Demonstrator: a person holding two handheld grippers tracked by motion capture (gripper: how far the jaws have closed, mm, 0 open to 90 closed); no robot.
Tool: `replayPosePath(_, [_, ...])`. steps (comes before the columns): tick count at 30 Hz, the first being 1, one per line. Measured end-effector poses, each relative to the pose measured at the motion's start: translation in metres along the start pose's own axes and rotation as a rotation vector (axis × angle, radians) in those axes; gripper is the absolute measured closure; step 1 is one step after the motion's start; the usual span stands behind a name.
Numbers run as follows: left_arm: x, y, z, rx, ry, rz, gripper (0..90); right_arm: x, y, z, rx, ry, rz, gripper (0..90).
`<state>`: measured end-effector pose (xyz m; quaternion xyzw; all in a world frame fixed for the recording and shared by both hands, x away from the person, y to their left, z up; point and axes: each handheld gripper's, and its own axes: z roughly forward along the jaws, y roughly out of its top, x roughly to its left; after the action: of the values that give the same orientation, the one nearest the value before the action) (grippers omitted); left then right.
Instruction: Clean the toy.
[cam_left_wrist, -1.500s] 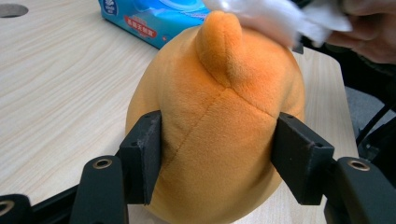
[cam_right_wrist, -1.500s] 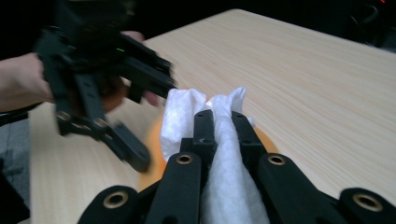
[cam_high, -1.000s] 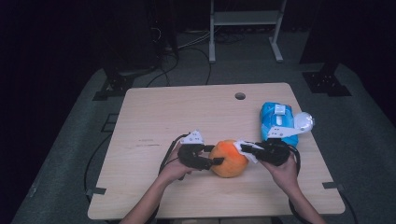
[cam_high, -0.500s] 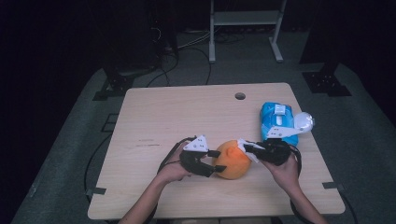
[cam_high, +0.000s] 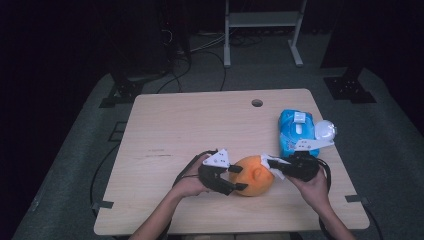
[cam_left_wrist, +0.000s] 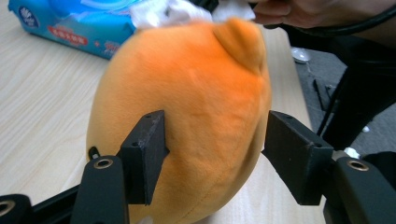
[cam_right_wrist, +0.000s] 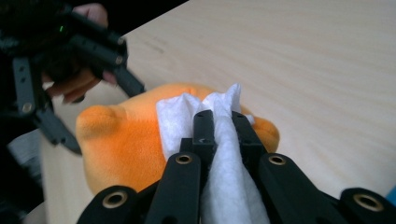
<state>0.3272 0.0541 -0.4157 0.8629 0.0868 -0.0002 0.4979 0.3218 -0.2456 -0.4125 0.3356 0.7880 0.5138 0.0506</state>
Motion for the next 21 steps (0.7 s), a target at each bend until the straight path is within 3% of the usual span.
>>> replayPosePath(4, [0.008,0.01,-0.007,-0.053,0.007,-0.008,36.6,0.001,-0.005,-0.008,0.026,0.08,-0.039,81.8])
replayPosePath(8, [0.02,0.02,-0.001,-0.053,-0.007,-0.013,36.2,0.005,-0.009,-0.012,0.063,0.122,-0.094,81.6])
replayPosePath(13, [0.03,0.023,0.017,0.005,-0.045,-0.028,35.0,0.002,-0.014,-0.016,0.057,0.134,-0.098,81.3])
replayPosePath(16, [0.031,0.021,0.027,0.028,-0.068,-0.072,32.8,-0.001,-0.016,-0.019,0.063,0.133,-0.09,81.0])
replayPosePath(18, [0.031,0.021,0.035,0.061,-0.065,-0.123,26.3,-0.003,-0.019,-0.021,0.067,0.135,-0.088,80.8])
replayPosePath(21, [0.027,0.02,0.043,0.085,-0.082,-0.143,27.6,-0.005,-0.023,-0.027,0.08,0.136,-0.073,80.5])
